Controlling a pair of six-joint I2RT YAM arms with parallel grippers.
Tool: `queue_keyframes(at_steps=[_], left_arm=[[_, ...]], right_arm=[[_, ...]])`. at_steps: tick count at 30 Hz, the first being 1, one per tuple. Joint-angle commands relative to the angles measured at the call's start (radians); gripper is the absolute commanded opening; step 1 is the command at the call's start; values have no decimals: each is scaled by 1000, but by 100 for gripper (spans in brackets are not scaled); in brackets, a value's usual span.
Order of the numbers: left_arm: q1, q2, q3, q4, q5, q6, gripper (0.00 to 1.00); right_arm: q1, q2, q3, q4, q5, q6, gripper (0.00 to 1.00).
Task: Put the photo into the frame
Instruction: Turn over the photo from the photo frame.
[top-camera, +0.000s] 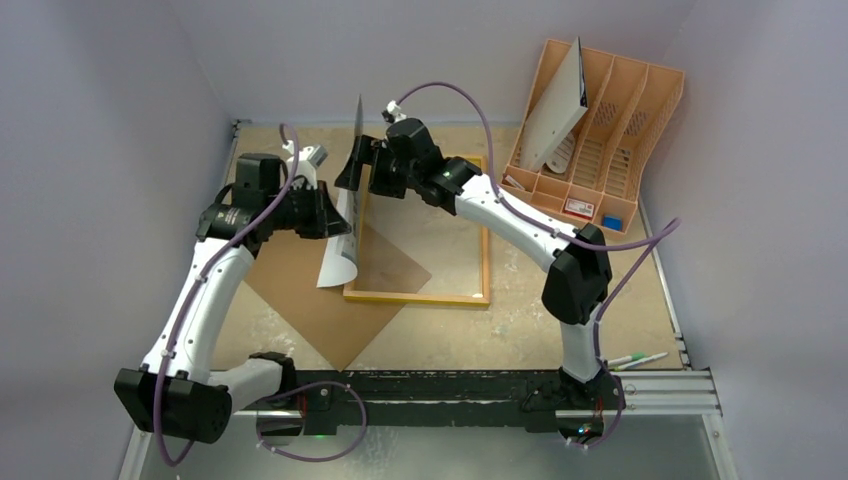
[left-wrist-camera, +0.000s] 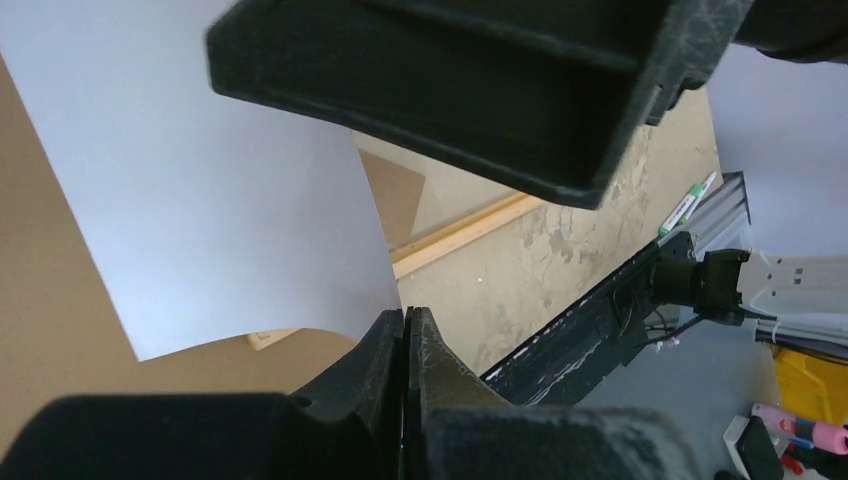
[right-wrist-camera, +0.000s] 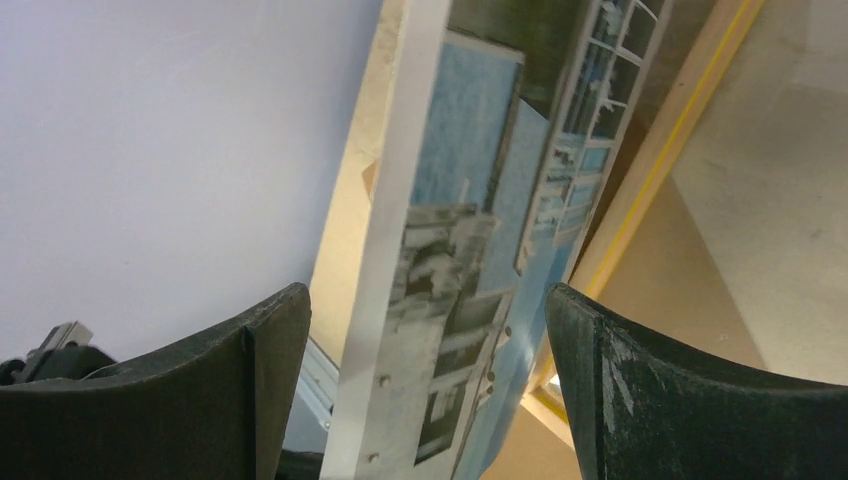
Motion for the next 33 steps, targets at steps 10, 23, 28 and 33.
queue_keyframes(at_steps=[10, 23, 28, 33], left_arm=[[-87, 52, -38, 59, -51, 35, 0], [-115, 54, -89, 81, -15, 72, 3], [-119, 52, -123, 117, 11, 67, 9], [-120, 51, -142, 133, 18, 69, 14]], right_arm=[[0, 1, 64, -146, 187, -53, 68], [-14, 48, 66, -181, 144, -40, 76], [-26, 62, 45, -176, 100, -35, 69], [-44, 43, -5, -160, 97, -20, 47]])
